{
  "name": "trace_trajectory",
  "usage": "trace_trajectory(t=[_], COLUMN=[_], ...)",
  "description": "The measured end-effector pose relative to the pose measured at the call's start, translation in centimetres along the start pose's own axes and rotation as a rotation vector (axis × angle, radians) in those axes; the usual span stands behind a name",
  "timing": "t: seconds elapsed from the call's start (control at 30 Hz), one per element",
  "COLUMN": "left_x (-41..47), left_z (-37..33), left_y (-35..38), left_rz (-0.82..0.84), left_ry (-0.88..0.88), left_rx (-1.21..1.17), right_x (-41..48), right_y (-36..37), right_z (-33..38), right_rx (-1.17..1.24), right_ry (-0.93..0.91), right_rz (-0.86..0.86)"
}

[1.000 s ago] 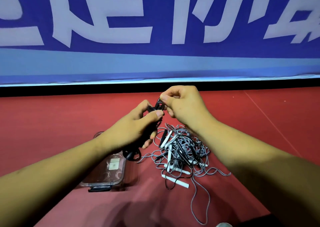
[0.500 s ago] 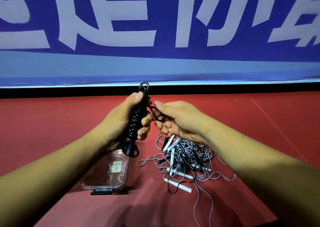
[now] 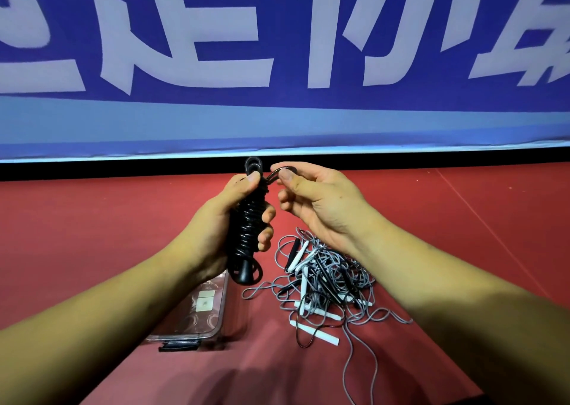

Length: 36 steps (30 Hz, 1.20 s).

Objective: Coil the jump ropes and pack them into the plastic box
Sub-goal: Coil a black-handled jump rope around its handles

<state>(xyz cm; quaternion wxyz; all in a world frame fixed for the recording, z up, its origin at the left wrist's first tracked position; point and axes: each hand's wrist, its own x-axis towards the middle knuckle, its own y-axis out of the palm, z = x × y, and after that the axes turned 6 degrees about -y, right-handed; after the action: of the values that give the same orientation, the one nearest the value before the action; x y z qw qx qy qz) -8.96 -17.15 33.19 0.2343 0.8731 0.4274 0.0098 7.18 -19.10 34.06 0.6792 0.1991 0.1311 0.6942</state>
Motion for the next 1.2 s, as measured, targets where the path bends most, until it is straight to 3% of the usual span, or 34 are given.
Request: trace_trajectory(t=[0.37,0.77,1.2], left_x=[-0.2,-0.7,-0.9], left_z=[0.5,0.1,-0.3], left_y=[0.8,1.0,1.8], left_rz=[0.071,-0.108,-0.231], left_ry=[0.046,0.173,0.23], left_rx=[-0.038,0.119,0.149], right_x=[0.4,1.0,0.9], right_y=[1.2,1.1,0.9], right_z=[0.6,1.5,1.0], right_rx=[0.067,0.012,-0.438], right_ry=[-0.07,-0.137,-0.247], right_rz=[-0.059,-0.117,-0.145])
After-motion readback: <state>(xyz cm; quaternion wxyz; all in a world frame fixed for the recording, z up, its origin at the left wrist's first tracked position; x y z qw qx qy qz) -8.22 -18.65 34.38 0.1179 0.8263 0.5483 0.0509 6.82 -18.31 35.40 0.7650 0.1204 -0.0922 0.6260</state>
